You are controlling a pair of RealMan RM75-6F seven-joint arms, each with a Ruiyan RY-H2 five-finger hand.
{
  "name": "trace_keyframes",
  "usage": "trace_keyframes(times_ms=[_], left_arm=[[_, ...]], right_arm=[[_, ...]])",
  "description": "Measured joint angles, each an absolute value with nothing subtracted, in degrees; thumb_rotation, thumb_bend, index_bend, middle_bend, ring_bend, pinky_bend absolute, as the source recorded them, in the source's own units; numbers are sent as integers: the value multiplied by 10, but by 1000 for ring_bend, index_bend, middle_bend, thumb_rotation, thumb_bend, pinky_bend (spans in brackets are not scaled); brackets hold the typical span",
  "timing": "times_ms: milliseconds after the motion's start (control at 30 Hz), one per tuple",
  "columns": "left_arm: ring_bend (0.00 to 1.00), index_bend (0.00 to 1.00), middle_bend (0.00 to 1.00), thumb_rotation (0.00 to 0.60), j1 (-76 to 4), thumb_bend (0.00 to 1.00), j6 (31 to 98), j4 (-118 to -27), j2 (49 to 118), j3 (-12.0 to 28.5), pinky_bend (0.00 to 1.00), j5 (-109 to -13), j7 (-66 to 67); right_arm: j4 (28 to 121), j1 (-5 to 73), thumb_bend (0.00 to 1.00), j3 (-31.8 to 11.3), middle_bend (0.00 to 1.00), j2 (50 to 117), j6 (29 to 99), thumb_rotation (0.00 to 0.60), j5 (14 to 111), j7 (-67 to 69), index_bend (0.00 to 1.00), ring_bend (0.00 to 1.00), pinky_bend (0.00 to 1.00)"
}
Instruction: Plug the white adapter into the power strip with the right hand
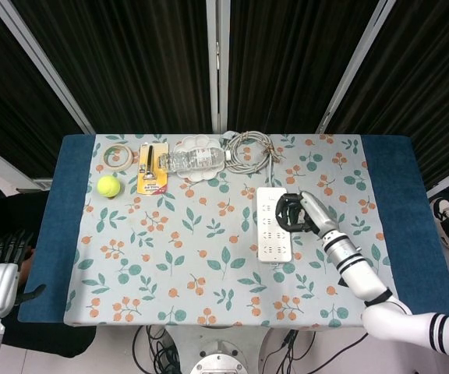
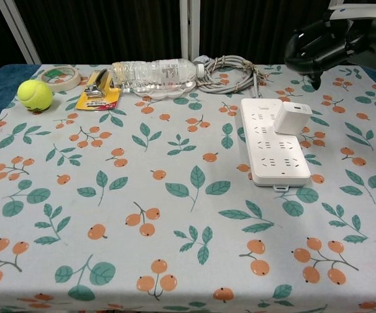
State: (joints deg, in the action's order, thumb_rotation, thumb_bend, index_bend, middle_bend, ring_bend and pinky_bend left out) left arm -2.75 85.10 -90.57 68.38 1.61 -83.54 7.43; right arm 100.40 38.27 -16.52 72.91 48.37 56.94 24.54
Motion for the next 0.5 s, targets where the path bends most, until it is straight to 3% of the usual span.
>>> trace_keyframes(times_ms=[200,500], left_arm=[[0,26,0,600,-26,102,850,-908,683,15,0,-832,76],[0,26,0,600,-26,103,846,-906,684,15,0,-827,74]], right_arm=[[927,359,682,-196,936,780,440,600,643,479,1000,991,986],[820,360,713,-216,953,848,365,600,688,615,1000,1000,1000]])
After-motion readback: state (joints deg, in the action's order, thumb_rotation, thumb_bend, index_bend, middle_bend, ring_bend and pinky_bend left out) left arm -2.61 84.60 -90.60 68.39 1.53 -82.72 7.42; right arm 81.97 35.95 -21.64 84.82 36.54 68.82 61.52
